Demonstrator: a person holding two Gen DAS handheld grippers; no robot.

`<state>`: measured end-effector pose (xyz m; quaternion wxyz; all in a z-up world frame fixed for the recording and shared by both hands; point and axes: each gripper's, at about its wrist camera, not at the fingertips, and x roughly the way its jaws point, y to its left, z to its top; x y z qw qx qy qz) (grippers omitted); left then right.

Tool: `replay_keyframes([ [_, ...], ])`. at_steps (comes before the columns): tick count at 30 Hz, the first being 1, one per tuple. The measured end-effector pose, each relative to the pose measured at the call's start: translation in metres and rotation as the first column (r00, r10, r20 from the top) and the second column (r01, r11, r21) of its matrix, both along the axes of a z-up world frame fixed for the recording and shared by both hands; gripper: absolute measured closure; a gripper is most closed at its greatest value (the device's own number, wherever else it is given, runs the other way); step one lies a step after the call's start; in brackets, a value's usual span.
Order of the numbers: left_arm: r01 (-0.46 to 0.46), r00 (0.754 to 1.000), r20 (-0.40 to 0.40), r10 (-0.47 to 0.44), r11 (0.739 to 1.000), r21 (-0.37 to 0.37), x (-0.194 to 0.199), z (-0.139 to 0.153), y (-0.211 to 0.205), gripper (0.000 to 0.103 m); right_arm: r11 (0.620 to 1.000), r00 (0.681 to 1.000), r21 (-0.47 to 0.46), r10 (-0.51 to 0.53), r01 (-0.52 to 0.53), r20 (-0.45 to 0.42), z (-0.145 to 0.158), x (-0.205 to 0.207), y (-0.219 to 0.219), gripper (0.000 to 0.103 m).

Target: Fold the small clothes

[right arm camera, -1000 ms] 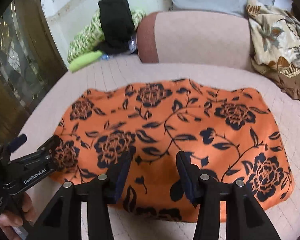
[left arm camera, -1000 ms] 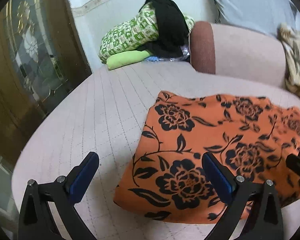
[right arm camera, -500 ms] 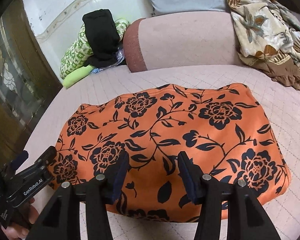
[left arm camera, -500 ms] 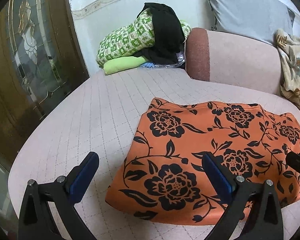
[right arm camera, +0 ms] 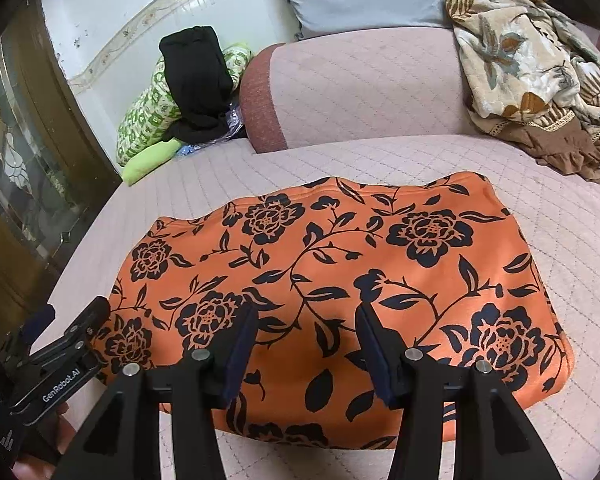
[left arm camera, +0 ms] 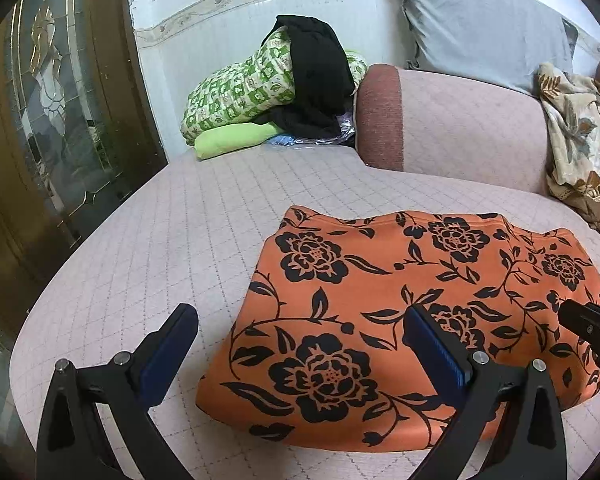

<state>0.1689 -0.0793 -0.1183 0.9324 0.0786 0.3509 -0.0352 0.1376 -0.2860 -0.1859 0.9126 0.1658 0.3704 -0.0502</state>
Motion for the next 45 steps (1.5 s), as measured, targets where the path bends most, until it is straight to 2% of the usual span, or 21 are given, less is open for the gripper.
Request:
replay_keyframes([
  [17,0.059,0.998,0.0,-0.059,0.998,-0.025,-0.004,0.002,-0.018,0.001,0.999,1.0,-0.025,-0.021,0.021,-0.008,-0.001,-0.006,-0.017,0.048],
  [21,0.104,0.988,-0.104,-0.11,0.993,-0.062,0.005,-0.014,-0.025,0.001,0.998,0.998,-0.04,-0.055,0.054,-0.034,-0.007,-0.008,-0.033,0.048],
  [24,0.12,0.961,-0.237,-0.142,0.987,-0.104,0.018,-0.036,-0.03,0.001,0.991,0.99,-0.066,-0.117,0.112,-0.075,-0.015,-0.007,-0.05,0.048],
  [27,0.107,0.932,-0.332,-0.146,0.985,-0.133,0.026,-0.056,-0.032,0.001,0.98,0.97,-0.081,-0.194,0.183,-0.147,-0.026,-0.003,-0.067,0.048],
  [28,0.105,0.927,-0.348,-0.141,0.987,-0.12,0.027,-0.062,-0.035,0.001,0.977,0.962,-0.076,-0.208,0.197,-0.177,-0.032,-0.002,-0.072,0.048],
  [30,0.136,0.934,-0.327,-0.142,0.99,-0.038,0.023,-0.071,-0.046,0.0,0.976,0.943,-0.069,-0.215,0.204,-0.253,-0.046,0.001,-0.08,0.048],
  [32,0.154,0.94,-0.31,-0.143,0.988,0.011,0.02,-0.075,-0.053,0.0,0.982,0.947,-0.055,-0.187,0.179,-0.263,-0.053,0.002,-0.084,0.047],
  [38,0.13,0.944,-0.301,-0.135,0.991,-0.036,0.022,-0.079,-0.049,0.0,0.99,0.958,-0.132,-0.088,0.054,-0.273,-0.056,0.003,-0.079,0.043],
  [45,0.151,0.95,-0.269,-0.156,0.988,-0.039,0.015,-0.08,-0.046,0.0,0.993,0.96,-0.111,-0.064,0.035,-0.271,-0.056,0.004,-0.081,0.04],
])
